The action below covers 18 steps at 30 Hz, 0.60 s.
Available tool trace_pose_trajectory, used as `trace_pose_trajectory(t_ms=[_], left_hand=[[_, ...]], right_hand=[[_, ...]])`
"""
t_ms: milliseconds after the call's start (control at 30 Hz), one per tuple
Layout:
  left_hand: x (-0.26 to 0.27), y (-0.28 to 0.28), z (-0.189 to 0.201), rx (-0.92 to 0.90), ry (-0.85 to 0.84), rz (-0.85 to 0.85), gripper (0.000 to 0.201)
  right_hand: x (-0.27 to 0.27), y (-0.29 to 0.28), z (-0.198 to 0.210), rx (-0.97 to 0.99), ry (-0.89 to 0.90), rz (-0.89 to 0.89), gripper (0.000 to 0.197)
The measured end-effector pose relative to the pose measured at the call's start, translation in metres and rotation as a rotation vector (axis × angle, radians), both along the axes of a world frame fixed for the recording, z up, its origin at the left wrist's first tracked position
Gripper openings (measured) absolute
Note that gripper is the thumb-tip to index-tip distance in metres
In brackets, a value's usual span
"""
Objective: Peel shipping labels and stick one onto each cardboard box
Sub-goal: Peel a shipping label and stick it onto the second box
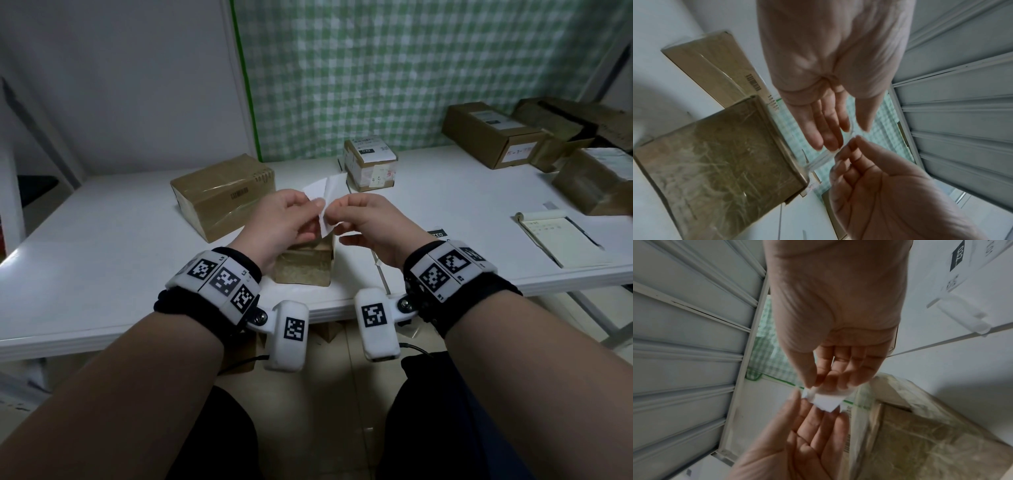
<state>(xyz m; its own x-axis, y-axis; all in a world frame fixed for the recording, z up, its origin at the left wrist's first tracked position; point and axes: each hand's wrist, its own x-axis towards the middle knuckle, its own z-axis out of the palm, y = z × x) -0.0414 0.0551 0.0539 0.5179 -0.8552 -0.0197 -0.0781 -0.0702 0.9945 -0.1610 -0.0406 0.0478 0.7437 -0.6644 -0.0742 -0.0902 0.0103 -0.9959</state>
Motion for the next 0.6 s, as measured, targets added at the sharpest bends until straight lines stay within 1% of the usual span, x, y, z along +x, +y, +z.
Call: trace_pose_trajectory(t_ms=[67, 200, 267, 400, 500, 600], left_hand=[[-0.0004, 0.0016, -0.0010, -0.007, -0.022, -0.010, 0.004], [-0.0012, 0.0032, -0.0010, -0.028, -0.057, -0.022, 0.006], [-0.0016, 0.0031, -0.0005, -0.035, -0.042, -0.030, 0.010], [-0.0008, 0.0037, 0.0013, -0.036, -0.002, -0.028, 0.010], [0.0001, 0.0039, -0.0009, -0.014, -0.023, -0.020, 0.014], [0.0032, 0.0050, -0.0019, 0.014, -0.033, -0.016, 0.014]], right_hand=[[0.0001, 0.0000, 0.0002, 0.022, -0.018, -0.003, 0.010], [0.0010, -0.0006, -0.0007, 0.019, -0.016, -0.001, 0.014], [0.0010, -0.0008, -0.0001, 0.014, -0.014, -0.002, 0.015], [0.0011, 0.0000, 0.0020, 0.000, -0.016, 0.005, 0.019], [0.0022, 0.0011, 0.0015, -0.054, 0.017, 0.011, 0.016], [0.0001, -0.0009, 0.0007, -0.077, 0.059, 0.004, 0.019]])
